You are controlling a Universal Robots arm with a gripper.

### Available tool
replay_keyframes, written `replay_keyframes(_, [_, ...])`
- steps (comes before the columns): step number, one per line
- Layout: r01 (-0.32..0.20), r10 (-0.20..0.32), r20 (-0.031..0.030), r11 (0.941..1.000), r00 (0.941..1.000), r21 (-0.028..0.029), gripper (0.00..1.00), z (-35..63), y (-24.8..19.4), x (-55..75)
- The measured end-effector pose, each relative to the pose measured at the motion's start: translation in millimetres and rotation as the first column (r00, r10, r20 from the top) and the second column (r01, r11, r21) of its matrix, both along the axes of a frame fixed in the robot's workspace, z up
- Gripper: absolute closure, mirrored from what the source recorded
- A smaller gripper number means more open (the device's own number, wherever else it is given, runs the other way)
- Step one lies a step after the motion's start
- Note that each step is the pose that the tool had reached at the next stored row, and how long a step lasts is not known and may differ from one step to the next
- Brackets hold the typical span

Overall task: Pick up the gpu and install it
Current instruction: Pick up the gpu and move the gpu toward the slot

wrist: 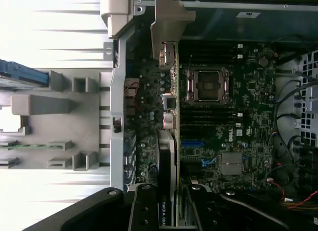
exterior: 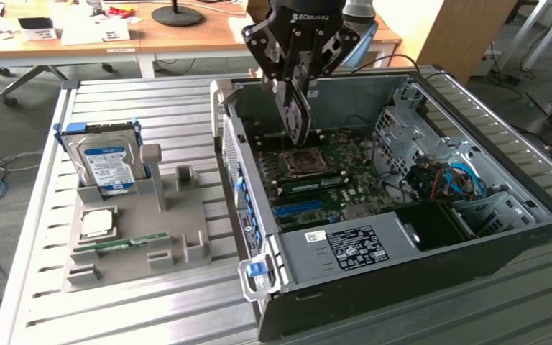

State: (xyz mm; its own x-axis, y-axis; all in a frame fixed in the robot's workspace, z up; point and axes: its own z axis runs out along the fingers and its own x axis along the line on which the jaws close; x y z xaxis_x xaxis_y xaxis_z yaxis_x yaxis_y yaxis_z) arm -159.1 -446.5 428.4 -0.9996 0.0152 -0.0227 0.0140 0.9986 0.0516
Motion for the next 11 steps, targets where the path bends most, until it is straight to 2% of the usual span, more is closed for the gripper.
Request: replay_keyframes(11, [0.000,0.000,0.0000,1.0000,1.0000,0.0000,0.73,0.0,0.0,19.9])
